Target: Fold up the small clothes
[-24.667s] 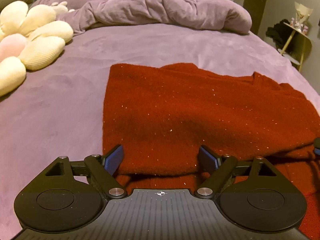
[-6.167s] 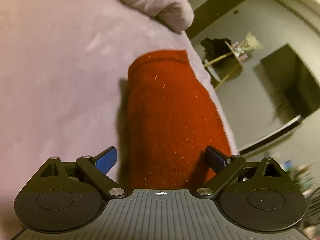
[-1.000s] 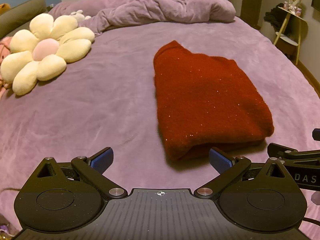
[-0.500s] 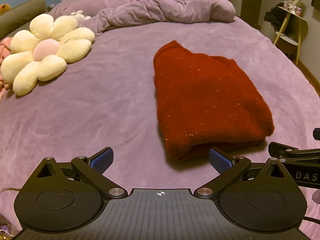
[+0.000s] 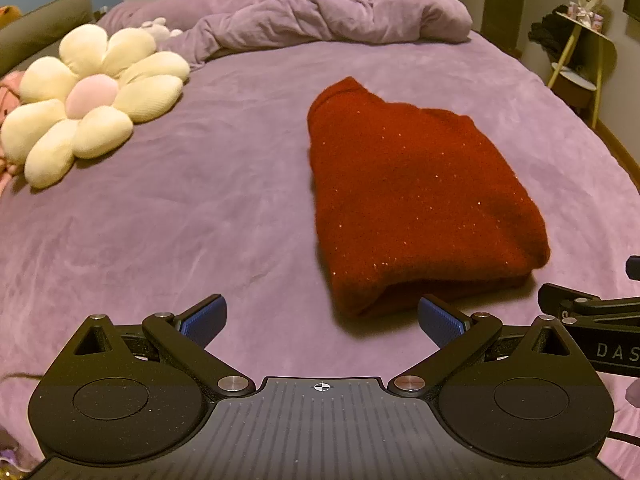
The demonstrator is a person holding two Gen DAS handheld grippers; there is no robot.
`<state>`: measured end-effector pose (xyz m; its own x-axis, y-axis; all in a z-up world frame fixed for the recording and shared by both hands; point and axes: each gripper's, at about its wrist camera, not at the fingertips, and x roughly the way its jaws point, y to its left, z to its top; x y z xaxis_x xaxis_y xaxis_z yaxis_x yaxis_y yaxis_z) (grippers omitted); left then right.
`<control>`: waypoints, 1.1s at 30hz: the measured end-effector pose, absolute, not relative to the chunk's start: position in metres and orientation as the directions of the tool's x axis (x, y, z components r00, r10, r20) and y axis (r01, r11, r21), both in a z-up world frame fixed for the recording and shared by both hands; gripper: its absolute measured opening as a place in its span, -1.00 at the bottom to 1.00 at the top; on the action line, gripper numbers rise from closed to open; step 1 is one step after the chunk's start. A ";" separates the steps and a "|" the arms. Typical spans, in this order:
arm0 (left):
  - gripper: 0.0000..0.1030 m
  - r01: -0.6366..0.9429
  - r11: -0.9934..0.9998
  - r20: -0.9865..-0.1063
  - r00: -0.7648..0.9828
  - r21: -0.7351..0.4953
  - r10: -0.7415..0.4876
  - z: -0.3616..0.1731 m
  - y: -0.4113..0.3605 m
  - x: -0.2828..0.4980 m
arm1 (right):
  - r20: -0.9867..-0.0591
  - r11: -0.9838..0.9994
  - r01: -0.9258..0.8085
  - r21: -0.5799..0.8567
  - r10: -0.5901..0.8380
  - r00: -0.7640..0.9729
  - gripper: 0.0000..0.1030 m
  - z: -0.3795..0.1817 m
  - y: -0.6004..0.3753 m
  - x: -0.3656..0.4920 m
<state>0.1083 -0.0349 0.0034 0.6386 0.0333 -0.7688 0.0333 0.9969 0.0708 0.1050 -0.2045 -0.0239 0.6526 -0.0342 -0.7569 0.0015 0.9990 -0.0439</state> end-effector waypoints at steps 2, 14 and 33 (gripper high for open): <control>1.00 0.032 0.997 -0.769 0.638 0.072 0.035 0.003 -0.035 0.109 | -0.757 0.999 0.000 -0.043 -0.033 0.653 0.92 -0.024 -0.204 0.105; 1.00 0.033 0.997 -0.769 0.639 0.070 0.033 0.003 -0.035 0.108 | -0.758 0.999 0.004 -0.042 -0.034 0.651 0.92 -0.025 -0.205 0.105; 1.00 0.040 0.996 -0.773 0.633 0.085 0.040 0.000 -0.035 0.109 | -0.760 0.999 -0.005 -0.031 -0.021 0.649 0.92 -0.027 -0.205 0.106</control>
